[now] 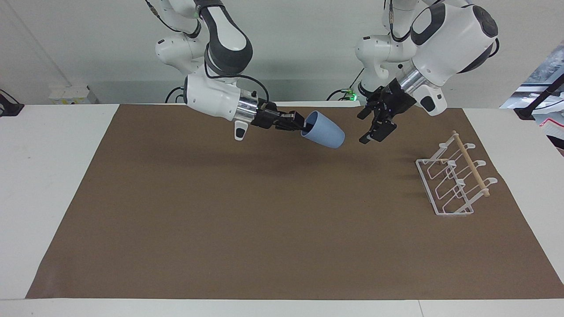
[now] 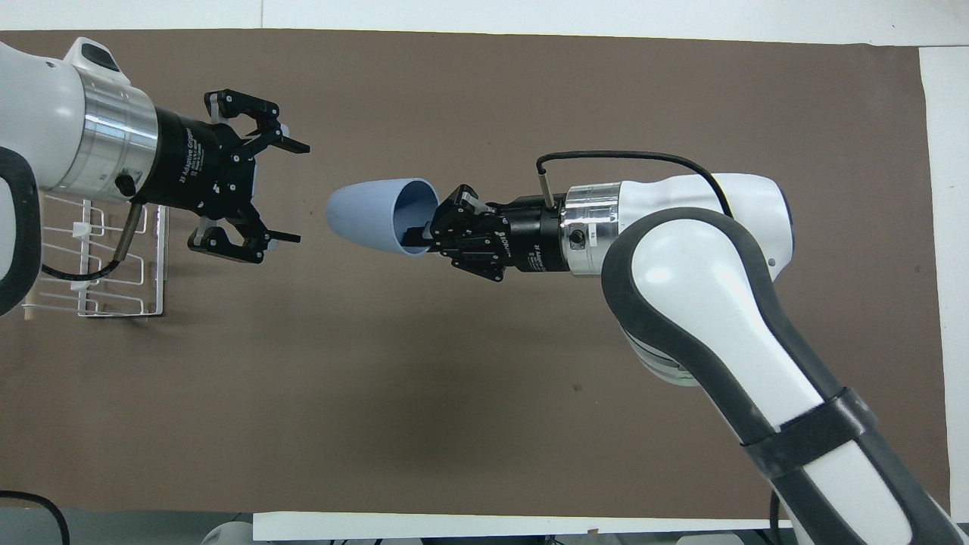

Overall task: Hang cup on cup holder
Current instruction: 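Lift the cup with the right gripper while the left gripper approaches, then grasp the cup rim with the left gripper beside the right gripper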

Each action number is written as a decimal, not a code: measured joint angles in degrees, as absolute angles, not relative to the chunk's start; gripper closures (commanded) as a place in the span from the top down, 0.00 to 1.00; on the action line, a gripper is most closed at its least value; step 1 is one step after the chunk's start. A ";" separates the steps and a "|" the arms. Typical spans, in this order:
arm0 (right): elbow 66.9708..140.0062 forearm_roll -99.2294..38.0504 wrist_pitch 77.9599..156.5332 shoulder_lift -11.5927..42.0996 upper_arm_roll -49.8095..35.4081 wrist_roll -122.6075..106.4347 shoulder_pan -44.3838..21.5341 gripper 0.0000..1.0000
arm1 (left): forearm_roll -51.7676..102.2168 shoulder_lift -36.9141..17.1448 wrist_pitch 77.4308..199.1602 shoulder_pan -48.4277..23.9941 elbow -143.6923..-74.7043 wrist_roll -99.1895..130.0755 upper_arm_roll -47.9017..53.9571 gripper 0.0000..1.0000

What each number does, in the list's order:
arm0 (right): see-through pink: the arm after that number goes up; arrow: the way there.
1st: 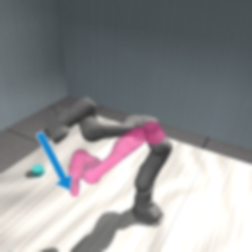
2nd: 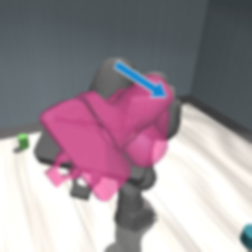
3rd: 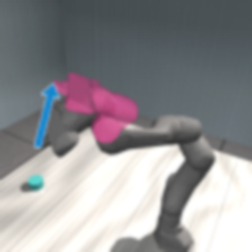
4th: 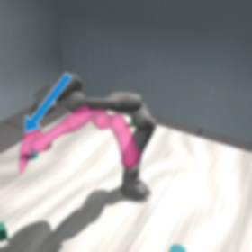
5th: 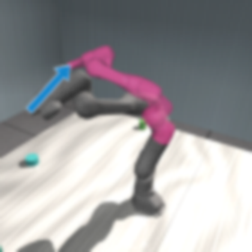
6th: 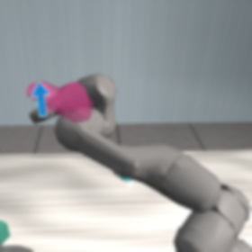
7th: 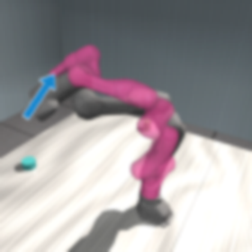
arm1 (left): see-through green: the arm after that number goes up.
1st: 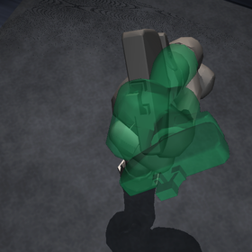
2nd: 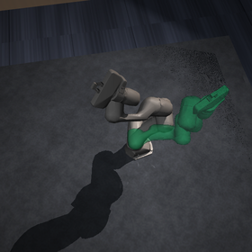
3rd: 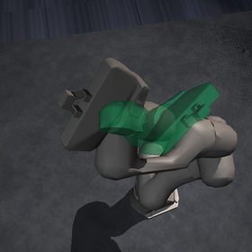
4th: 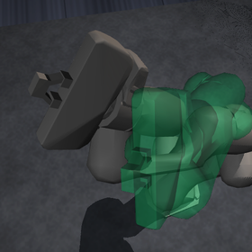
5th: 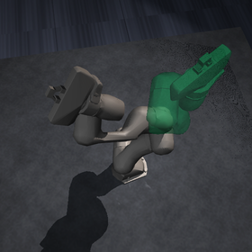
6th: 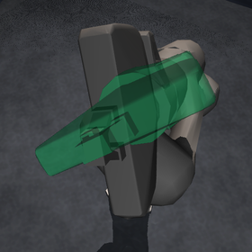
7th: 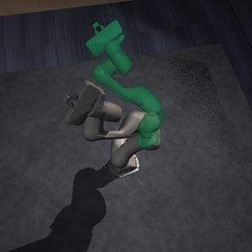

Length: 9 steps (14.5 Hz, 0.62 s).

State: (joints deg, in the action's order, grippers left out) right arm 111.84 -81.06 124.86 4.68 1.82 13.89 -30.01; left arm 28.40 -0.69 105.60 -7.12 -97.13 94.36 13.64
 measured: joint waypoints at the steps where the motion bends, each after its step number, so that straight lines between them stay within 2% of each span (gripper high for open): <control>1: 111.84 -81.65 125.77 4.69 1.81 14.55 -31.18 0.00 | 28.73 -0.67 106.08 -7.11 -97.60 94.68 13.96 1.00; 2: 111.98 -81.80 128.44 4.72 1.81 15.29 -32.62 0.00 | 28.80 -0.59 106.21 -7.08 -98.16 94.74 14.64 0.99; 4: 112.41 -81.82 131.69 4.94 1.85 15.67 -34.10 0.00 | 28.80 -0.48 106.51 -7.08 -99.26 94.75 16.10 0.36; 5: 112.45 -81.96 132.05 5.13 1.91 15.86 -34.17 0.00 | 28.79 -0.45 106.53 -7.07 -99.85 94.55 16.81 0.47; 7: 113.08 -82.15 131.92 5.28 2.25 15.98 -34.11 0.00 | 28.49 -0.16 107.56 -6.95 -101.41 92.06 18.04 0.44; 9: 113.57 -82.11 131.95 5.31 2.23 15.98 -34.15 0.00 | 28.55 0.09 108.42 -6.86 -102.55 91.30 18.35 0.01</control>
State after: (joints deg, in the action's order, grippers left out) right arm 113.57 -82.11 131.95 5.31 2.23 15.98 -34.15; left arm 28.55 0.09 108.42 -6.86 -102.55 91.30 18.35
